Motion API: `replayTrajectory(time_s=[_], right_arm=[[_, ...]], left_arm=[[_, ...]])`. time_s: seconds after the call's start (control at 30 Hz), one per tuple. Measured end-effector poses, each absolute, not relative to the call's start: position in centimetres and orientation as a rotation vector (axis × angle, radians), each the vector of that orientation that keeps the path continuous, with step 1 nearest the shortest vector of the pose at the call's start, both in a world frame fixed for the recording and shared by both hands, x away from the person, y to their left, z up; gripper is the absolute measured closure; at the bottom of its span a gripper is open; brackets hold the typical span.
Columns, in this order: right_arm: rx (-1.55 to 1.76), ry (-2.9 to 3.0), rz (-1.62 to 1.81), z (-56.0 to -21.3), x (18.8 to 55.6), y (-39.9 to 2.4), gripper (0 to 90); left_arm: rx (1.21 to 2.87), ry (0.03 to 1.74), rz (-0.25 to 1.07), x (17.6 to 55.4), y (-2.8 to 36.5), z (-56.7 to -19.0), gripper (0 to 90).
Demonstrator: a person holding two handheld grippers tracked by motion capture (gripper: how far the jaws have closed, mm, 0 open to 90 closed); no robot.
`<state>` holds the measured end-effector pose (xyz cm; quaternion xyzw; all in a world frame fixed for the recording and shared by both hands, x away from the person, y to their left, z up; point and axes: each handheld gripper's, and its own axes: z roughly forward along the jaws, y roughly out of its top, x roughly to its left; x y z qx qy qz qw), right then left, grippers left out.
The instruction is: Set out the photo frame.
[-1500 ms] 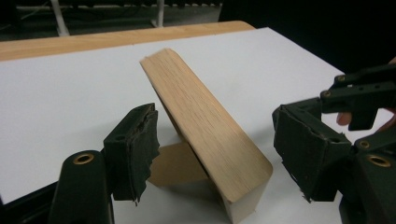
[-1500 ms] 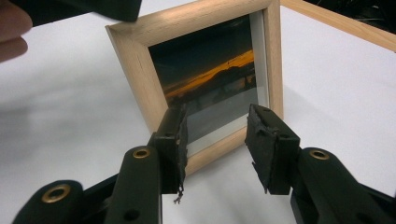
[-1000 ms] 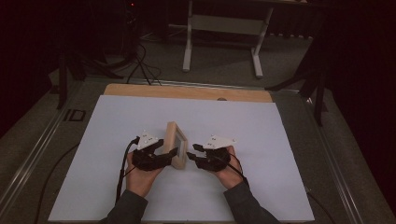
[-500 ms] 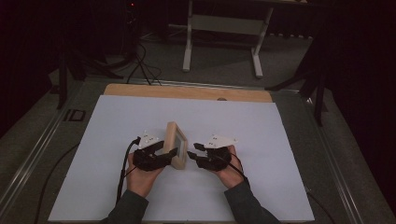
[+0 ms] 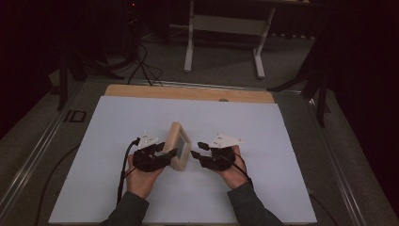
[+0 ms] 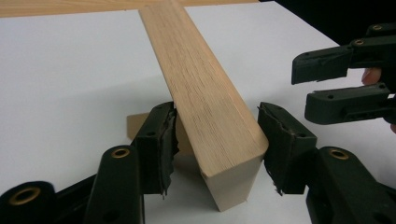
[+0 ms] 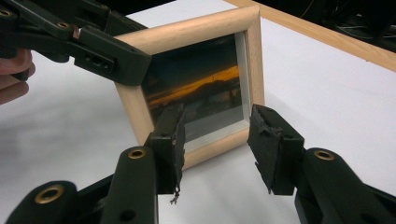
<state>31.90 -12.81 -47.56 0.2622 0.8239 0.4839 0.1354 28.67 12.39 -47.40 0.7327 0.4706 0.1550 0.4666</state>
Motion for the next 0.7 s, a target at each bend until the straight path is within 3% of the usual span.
replayTrajectory(time_s=[0.47, 0.7], right_arm=[[0.775, 2.321, 1.44, -46.4, 31.9, -13.8, 56.0], [0.783, 2.291, 1.451, -46.0, 31.9, -14.1, 58.3]], left_arm=[[1.815, 1.088, 0.392, 28.3, 11.9, -47.3, 59.8], [1.835, 1.053, 0.419, 28.1, 11.6, -47.3, 60.2]])
